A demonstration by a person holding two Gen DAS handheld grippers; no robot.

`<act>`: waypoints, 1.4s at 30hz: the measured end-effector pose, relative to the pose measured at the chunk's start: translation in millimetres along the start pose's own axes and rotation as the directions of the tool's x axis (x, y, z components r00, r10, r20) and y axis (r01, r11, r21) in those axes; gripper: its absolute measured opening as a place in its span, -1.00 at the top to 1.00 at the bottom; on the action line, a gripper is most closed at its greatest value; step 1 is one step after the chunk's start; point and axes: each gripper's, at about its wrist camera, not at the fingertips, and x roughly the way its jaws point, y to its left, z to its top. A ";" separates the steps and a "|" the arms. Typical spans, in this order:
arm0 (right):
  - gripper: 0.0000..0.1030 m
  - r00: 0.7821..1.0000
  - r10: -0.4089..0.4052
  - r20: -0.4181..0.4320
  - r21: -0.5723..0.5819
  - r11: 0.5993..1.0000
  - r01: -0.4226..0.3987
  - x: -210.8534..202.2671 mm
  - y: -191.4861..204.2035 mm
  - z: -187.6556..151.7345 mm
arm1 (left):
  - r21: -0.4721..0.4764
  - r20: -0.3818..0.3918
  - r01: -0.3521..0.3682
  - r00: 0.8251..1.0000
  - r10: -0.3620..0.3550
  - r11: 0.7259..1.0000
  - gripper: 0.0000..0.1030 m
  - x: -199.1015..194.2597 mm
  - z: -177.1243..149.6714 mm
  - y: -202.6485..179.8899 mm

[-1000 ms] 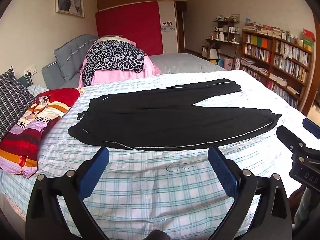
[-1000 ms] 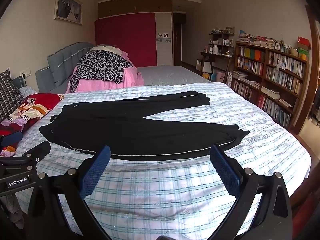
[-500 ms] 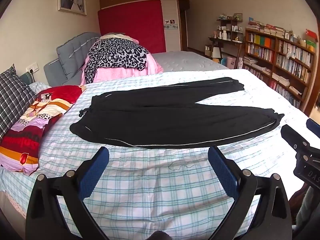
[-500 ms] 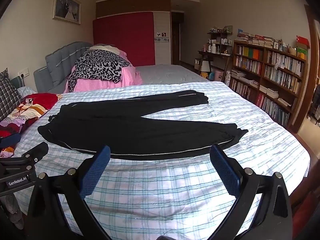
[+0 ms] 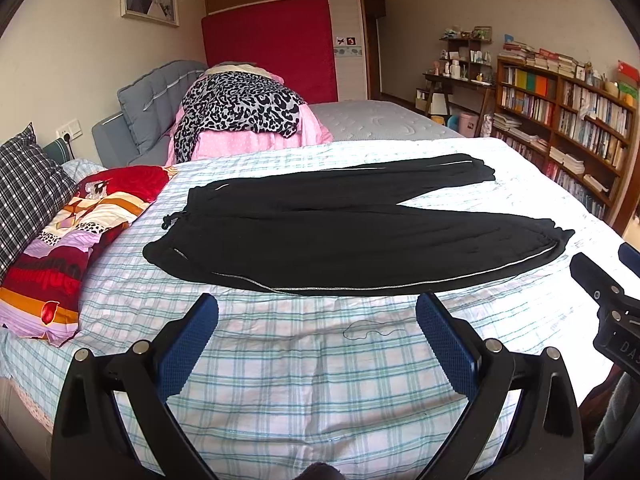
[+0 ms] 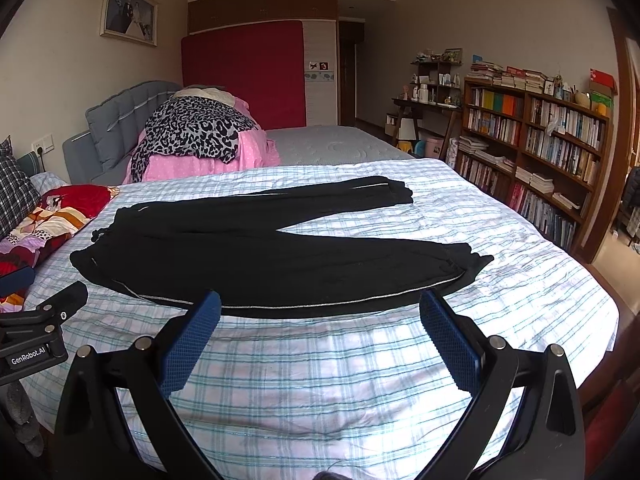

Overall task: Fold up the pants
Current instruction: 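Move both grippers toward the black sweatpants lying on the bed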

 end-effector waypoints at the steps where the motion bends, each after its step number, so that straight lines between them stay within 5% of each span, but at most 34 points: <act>1: -0.96 1.000 -0.001 0.001 0.000 1.000 0.001 0.0 -0.3 -0.1 | 0.001 -0.001 -0.001 1.000 0.001 1.000 -0.91 0.1 -0.1 0.2; 42: -0.96 0.993 -0.041 -0.114 0.031 0.999 0.045 45.6 -18.1 -12.2 | 0.037 -0.147 -0.020 0.989 0.026 0.999 -0.91 52.9 -17.4 0.8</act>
